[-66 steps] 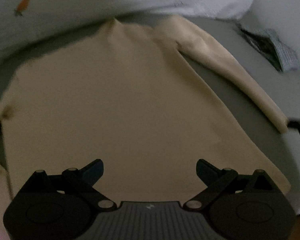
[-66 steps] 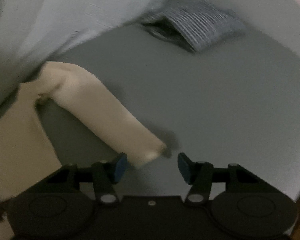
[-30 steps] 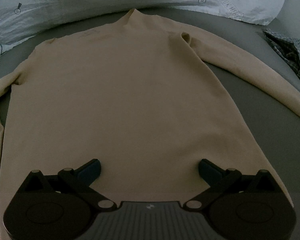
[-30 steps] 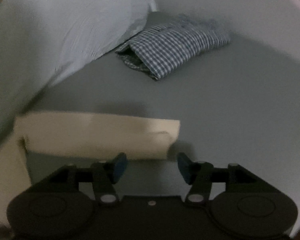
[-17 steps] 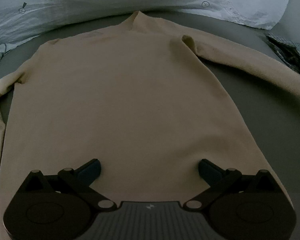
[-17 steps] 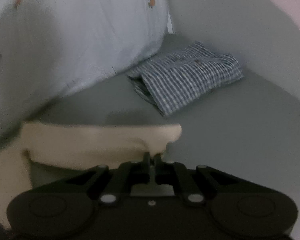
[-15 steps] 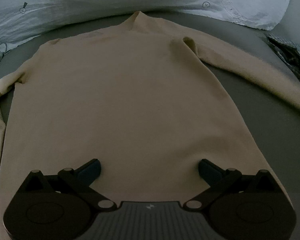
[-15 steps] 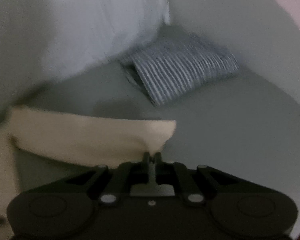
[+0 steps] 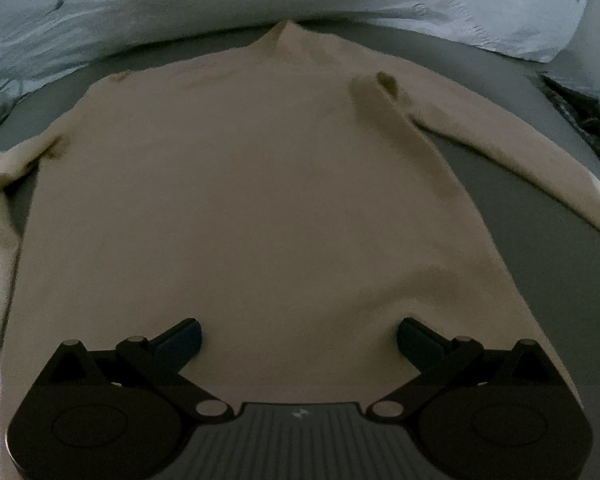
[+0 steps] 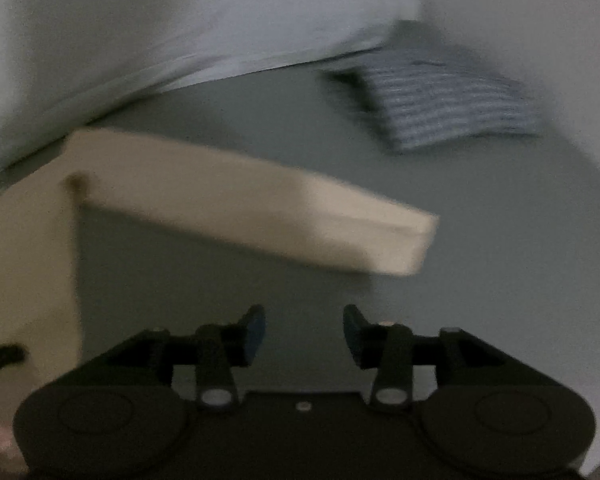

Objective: Fold clothes

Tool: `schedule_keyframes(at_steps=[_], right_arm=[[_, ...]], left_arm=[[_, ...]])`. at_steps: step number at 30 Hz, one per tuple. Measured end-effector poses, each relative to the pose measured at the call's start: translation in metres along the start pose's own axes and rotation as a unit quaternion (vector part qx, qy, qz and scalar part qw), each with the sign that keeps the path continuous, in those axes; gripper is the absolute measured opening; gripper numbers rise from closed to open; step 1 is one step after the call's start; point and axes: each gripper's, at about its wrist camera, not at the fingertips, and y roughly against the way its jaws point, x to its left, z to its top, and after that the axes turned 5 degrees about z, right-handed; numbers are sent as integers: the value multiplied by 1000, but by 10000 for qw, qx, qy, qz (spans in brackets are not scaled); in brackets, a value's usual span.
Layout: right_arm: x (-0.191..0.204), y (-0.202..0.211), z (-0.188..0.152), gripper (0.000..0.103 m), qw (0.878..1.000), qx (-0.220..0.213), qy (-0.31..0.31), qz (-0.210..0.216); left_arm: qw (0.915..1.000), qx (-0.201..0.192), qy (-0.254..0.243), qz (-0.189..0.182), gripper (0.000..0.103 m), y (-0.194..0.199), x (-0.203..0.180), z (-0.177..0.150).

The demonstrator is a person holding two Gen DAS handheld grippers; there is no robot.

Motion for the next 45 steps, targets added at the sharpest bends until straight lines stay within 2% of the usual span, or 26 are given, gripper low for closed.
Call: schedule_keyframes(at_steps=[3, 6, 10, 13, 18, 19, 20, 21, 24, 30, 31, 32, 34, 36, 37, 39, 40, 42, 45], right_arm=[[33, -2, -9, 51, 9974, 178, 611, 341], [64, 0, -22, 55, 9912, 257, 1208, 479], [98, -1, -33, 63, 9848, 283, 1582, 663], [124, -4, -39, 64, 9816, 274, 1800, 568], [167, 10, -51, 65, 9807, -167, 1942, -132], [177, 17, -54, 67, 9802, -306, 1939, -244], [186, 22, -58, 74, 9794, -419, 1945, -348], [195, 22, -63, 77, 9779, -392, 2010, -415], [222, 24, -79, 77, 9730, -309, 2205, -616], [272, 19, -120, 77, 9564, -42, 2755, -968], [280, 19, -127, 77, 9524, -47, 2848, -1090], [288, 18, -134, 77, 9477, -56, 2948, -1222], [301, 19, -147, 77, 9349, -93, 3188, -1554], [307, 22, -155, 77, 9320, -73, 3200, -1699], [309, 23, -158, 77, 9338, -61, 3135, -1721], [312, 24, -162, 77, 9372, -34, 2995, -1785], [314, 24, -163, 77, 9388, -21, 2928, -1816], [316, 22, -161, 78, 9400, -7, 2839, -1890], [324, 17, -162, 78, 9364, -72, 2865, -2023]], left_arm=[[9994, -9, 271, 217, 103, 14, 22, -16], [9963, -14, 684, 527, 103, 31, 58, -36], [9855, 18, 1376, 989, 103, 53, 114, -66], [9786, 62, 1536, 1368, 101, 61, 154, -82], [9796, 169, 1527, 1297, 87, 53, 210, -82], [9806, 155, 1527, 1222, 87, 53, 220, -79], [9819, 85, 1537, 1101, 87, 51, 229, -76], [9832, 47, 1537, 983, 87, 48, 237, -71], [9875, -51, 1385, 747, 88, 35, 254, -59], [9975, -386, 494, 336, 89, 13, 253, -30], [9980, -411, 354, 338, 87, 7, 250, -26], [9983, -398, 230, 370, 76, 0, 249, -24], [9988, -382, 26, 307, 67, -9, 252, -22], [9990, -427, -41, 113, 61, -10, 258, -22], [9989, -455, -66, 50, 54, -10, 262, -23], [9986, -523, -19, -82, 26, -7, 269, -23], [9988, -478, 67, -95, 6, -6, 274, -22], [9977, -528, 395, -185, 5, 2, 290, -21], [9913, -689, 1053, -372, 4, 23, 323, -19]])
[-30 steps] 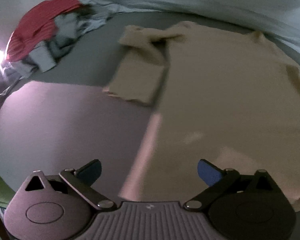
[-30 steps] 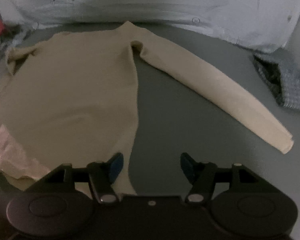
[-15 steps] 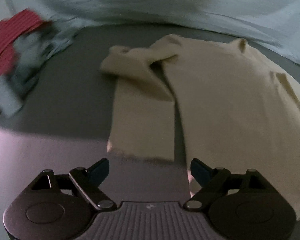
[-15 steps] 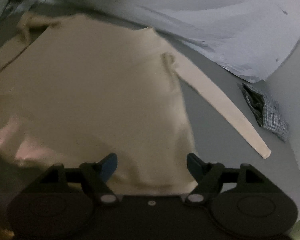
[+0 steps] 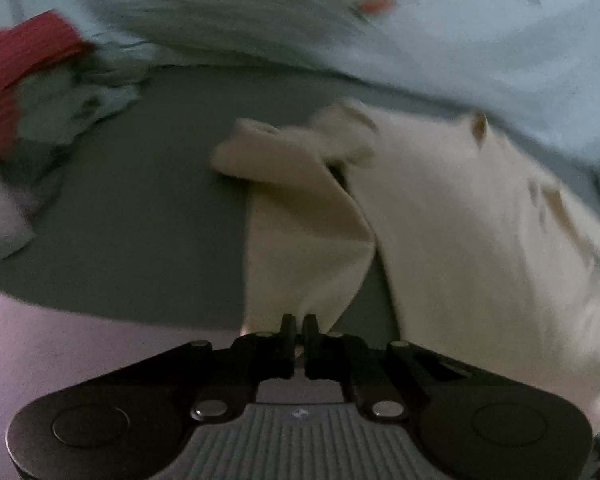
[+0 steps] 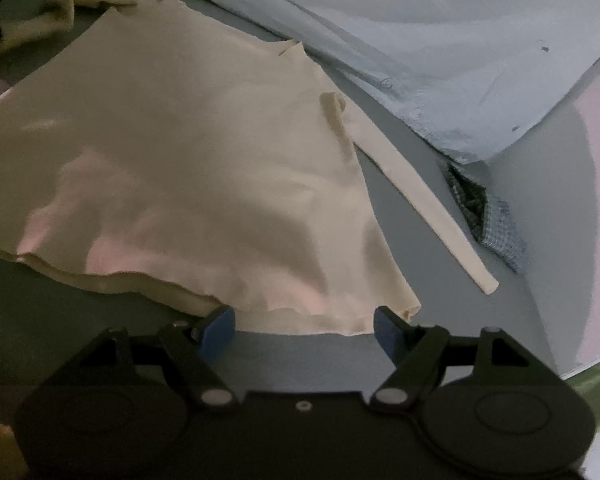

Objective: Fold clothes

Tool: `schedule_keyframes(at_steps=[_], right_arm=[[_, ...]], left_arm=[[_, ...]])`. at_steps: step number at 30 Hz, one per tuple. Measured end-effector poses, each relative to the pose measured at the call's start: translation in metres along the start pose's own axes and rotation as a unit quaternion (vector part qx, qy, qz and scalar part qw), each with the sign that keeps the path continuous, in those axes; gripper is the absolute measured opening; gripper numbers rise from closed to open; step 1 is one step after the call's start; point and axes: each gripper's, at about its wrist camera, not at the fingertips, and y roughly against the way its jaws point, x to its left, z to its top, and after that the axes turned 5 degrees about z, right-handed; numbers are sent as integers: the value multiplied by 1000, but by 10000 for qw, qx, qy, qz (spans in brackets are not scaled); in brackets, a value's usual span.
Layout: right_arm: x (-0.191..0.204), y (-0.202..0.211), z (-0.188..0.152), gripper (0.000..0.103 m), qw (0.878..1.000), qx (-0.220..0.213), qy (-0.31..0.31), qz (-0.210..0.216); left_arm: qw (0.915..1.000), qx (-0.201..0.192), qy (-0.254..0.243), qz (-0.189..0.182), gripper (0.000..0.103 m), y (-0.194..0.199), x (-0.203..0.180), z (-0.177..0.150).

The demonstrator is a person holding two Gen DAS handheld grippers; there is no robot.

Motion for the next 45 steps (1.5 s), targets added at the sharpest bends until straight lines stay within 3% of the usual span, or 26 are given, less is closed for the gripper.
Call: schedule_keyframes(at_steps=[5, 10, 13, 15, 18, 20, 23, 24, 27, 30, 32, 35, 38, 40, 43, 45], right_arm=[[4, -6, 7, 78, 9999, -82, -58, -12], [7, -11, 14, 78, 9998, -175, 61, -17], [8, -13, 17, 78, 9996, -231, 130, -17], [8, -14, 19, 78, 9996, -253, 140, 0], [9, -13, 17, 79, 9996, -270, 113, 3], [9, -11, 15, 79, 9995, -292, 84, -6], [9, -12, 14, 79, 9995, -304, 64, -34], [9, -13, 14, 79, 9995, -301, 67, -52], [11, -14, 17, 80, 9995, -269, 62, -125], [13, -15, 19, 81, 9995, -239, 90, -191], [15, -16, 19, 81, 9994, -228, 99, -234], [17, -16, 20, 82, 9993, -226, 91, -280], [16, -17, 22, 83, 9993, -225, 71, -299], [16, -17, 22, 83, 9993, -218, 89, -298], [15, -16, 22, 83, 9994, -197, 55, -275], [12, -16, 23, 83, 9997, -163, -1, -188]], left_arm=[[9892, -318, 1355, -451, 4, 63, 59, 25], [9563, -876, 2694, -728, 4, 136, 113, 43], [9347, -1067, 3362, -432, 4, 153, 141, 46], [9352, -1077, 3370, 144, 4, 152, 152, 47], [9381, -751, 3184, 1141, 4, 133, 160, 36], [9306, -377, 3379, 1355, 4, 114, 170, 22], [9161, -9, 3804, 1269, 3, 101, 181, 8], [9182, -9, 3757, 1255, 3, 101, 178, 9], [9262, -181, 3578, 1175, 3, 110, 170, 20], [9137, -536, 4005, 427, 3, 141, 179, 27], [9144, -897, 3928, 390, 4, 158, 180, 34], [9091, -543, 3964, 1163, 4, 126, 197, 25], [8727, 534, 4608, 1522, 3, 61, 231, -5], [8633, 736, 4767, 1485, 4, 46, 236, -16], [8867, 710, 4020, 2170, 7, 43, 222, -6], [8970, 681, 3506, 2603, 29, 41, 213, 1]])
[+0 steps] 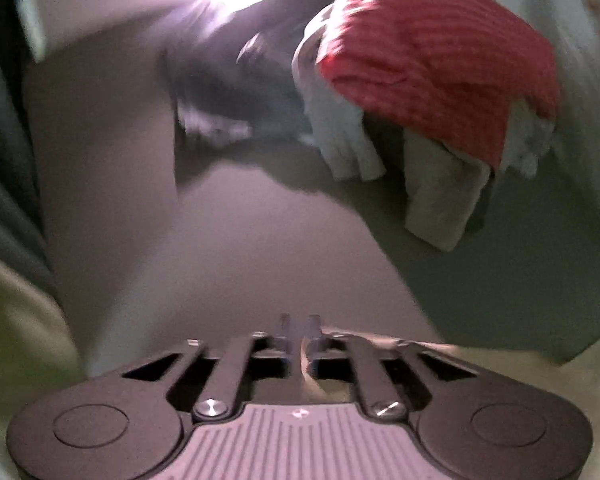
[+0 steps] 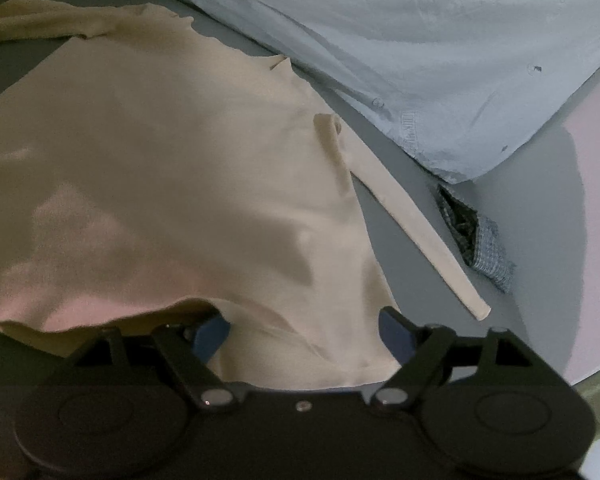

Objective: Fold clothes

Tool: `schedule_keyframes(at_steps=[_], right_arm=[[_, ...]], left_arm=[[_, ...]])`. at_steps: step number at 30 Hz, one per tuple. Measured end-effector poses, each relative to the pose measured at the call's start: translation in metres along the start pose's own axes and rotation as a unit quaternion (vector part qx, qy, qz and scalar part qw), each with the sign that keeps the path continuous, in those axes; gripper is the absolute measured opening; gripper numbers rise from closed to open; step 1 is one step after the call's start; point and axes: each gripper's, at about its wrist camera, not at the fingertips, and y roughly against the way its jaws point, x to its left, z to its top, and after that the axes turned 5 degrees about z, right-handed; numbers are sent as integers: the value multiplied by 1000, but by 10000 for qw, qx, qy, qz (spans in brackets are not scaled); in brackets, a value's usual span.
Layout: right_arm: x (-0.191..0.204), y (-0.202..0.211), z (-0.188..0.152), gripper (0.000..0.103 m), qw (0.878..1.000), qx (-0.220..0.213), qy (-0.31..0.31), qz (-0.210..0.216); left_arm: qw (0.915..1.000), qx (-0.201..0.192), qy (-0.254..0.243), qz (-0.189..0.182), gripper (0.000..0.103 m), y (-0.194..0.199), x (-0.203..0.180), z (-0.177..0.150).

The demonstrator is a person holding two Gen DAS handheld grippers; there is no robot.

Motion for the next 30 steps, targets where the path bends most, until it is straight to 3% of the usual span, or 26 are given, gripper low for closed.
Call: schedule_keyframes(at_steps=[1, 3, 6, 7, 9, 13, 15, 17, 19, 21, 22, 24, 27, 30], right_arm=[[-6, 1, 1, 83, 9999, 26, -111, 126], [-18, 3, 4, 83, 9987, 65, -350, 373], [-49, 13, 6, 83, 9931, -89, -1052, 502], [-60, 15, 6, 83, 9904, -113, -1291, 471], [-86, 15, 5, 84, 9823, -124, -1816, 447], [-140, -6, -12, 85, 9533, 68, -2938, 692], [-161, -25, -22, 86, 9399, 251, -3270, 955], [-170, -44, -26, 84, 9441, 464, -3073, 1097], [-174, -61, -30, 74, 9539, 631, -2655, 1247], [-178, -76, -31, 50, 9559, 697, -2342, 1630], [-178, -80, -32, 43, 9546, 692, -2207, 1879], [-177, -81, -31, 10, 9528, 580, -1888, 2306], [-182, -72, -31, 5, 9533, 441, -1403, 2639], [-203, -62, -40, 5, 9409, 422, -1465, 3024]], left_arm=[[9998, -154, -139, 66, 40, 4, -4, -1], [9990, -357, -268, -58, 42, 14, -7, -4], [9931, -500, -845, -633, 49, 33, -24, -21], [9879, -459, -1168, -909, 56, 38, -37, -29], [9679, -195, -1937, -1586, 64, 44, -66, -55], [9098, 653, -3292, -2443, 71, 46, -125, -123], [8929, 794, -3704, -2434, 71, 45, -146, -160], [8782, 906, -4129, -2238, 71, 45, -166, -196], [8668, 1079, -4378, -2130, 67, 47, -179, -220], [8733, 959, -4307, -2065, 35, 53, -183, -230], [8773, 929, -4240, -2048, 4, 56, -184, -234], [8897, 834, -4062, -1910, 3, 60, -186, -242], [9099, 743, -3709, -1705, 3, 73, -179, -244], [9244, 862, -3334, -1638, 3, 80, -164, -242]])
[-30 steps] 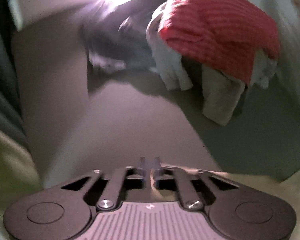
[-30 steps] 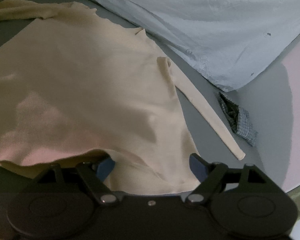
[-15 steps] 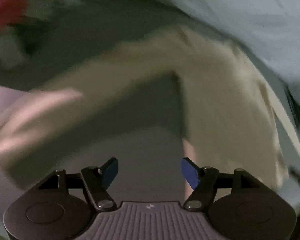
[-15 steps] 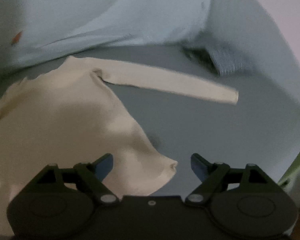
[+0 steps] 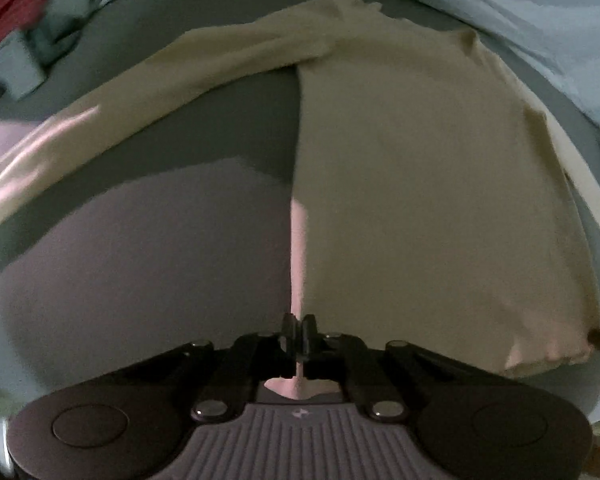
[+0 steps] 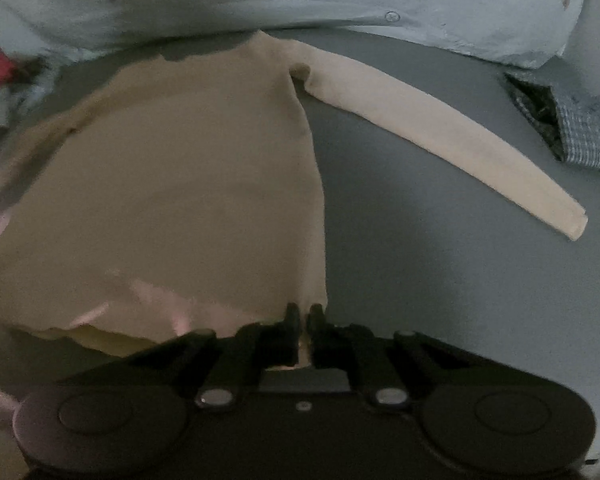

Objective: Fold clothes

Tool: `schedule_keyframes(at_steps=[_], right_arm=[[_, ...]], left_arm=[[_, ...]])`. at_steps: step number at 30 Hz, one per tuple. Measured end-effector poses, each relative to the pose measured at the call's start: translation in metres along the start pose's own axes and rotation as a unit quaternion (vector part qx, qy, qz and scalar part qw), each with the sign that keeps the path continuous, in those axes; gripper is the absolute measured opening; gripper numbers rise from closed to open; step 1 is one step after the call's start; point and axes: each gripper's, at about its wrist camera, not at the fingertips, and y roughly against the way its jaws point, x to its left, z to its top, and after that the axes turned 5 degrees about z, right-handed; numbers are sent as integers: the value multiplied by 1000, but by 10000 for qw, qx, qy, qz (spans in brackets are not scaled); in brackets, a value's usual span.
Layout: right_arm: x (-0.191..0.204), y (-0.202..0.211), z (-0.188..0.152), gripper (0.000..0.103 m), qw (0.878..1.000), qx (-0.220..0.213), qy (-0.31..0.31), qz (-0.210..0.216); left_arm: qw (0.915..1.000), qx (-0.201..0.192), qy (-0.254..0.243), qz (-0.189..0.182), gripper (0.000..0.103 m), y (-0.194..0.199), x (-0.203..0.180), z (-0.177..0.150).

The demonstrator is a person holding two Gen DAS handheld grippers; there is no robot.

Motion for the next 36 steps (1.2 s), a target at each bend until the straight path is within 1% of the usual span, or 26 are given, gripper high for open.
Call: schedule_keyframes(at_steps=[1, 3, 4, 5, 6, 7, 8, 9, 10, 12, 13, 16, 17, 18, 19, 21, 23, 25, 28, 30, 32, 34, 36], right_arm=[[-6, 4, -2, 5, 9999, 57, -34, 99], [-13, -3, -6, 6, 9989, 408, 88, 193], [-16, -7, -4, 7, 9981, 554, 181, 218], [-20, -11, -2, 13, 9970, 682, 263, 245], [-25, -11, 3, 27, 9968, 691, 277, 277], [-29, -7, 9, 34, 9975, 572, 276, 295], [-33, -2, 16, 46, 9984, 374, 263, 332], [-38, 2, 26, 49, 9988, 159, 234, 405], [-43, 4, 36, 50, 9987, -19, 201, 464], [-52, 2, 58, 52, 9983, -326, 130, 466], [-55, -2, 70, 52, 9981, -416, 109, 451], [-56, -20, 107, 52, 9975, -625, 173, 274], [-54, -25, 120, 52, 9972, -690, 226, 188], [-52, -31, 132, 52, 9967, -755, 280, 101], [-50, -36, 145, 52, 9961, -814, 326, 19], [-48, -51, 170, 53, 9957, -861, 328, -88], [-43, -65, 194, 56, 9958, -882, 236, -106], [-37, -83, 218, 59, 9958, -884, 197, -93], [-27, -121, 254, 60, 9962, -778, 326, -211], [-23, -147, 276, 60, 9964, -726, 376, -201], [-21, -172, 299, 60, 9967, -694, 387, -145], [-21, -191, 316, 64, 9966, -696, 447, -45], [-21, -208, 329, 70, 9960, -704, 553, -9]], left_arm=[[9999, 64, 136, -2, 3, 0, 3, -3], [9987, 273, 404, 165, 4, -11, 5, -10], [9979, 381, 480, 229, 8, -17, 2, -15], [9975, 397, 525, 258, 9, -18, 2, -16], [9976, 323, 550, 278, 10, -15, 0, -16], [9979, 182, 557, 257, 21, -9, 0, -14], [9981, 41, 564, 236, 33, -3, -1, -13], [9981, -106, 573, 214, 38, 3, -1, -11], [9976, -299, 604, 182, 45, 8, -1, -5], [9954, -679, 665, 119, 49, 18, 0, 6], [9944, -801, 685, 109, 50, 18, 2, 18], [9918, -1055, 653, 300, 51, 16, -3, 59], [9910, -1139, 612, 339, 51, 7, -3, 73], [9905, -1204, 569, 334, 52, 2, -3, 93], [9900, -1266, 526, 322, 56, -2, -4, 113], [9899, -1337, 433, 180, 62, -15, -7, 161], [9895, -1413, 288, 67, 68, -26, -9, 196], [9885, -1514, 12, 24, 70, -41, -17, 233], [9863, -1592, -383, 215, 70, -72, -34, 281], [9861, -1540, -594, 175, 70, -92, -43, 304], [9859, -1458, -818, 92, 76, -114, -48, 326], [9843, -1394, -1067, 160, 76, -134, -56, 340], [9829, -1321, -1257, 240, 76, -150, -64, 347]])
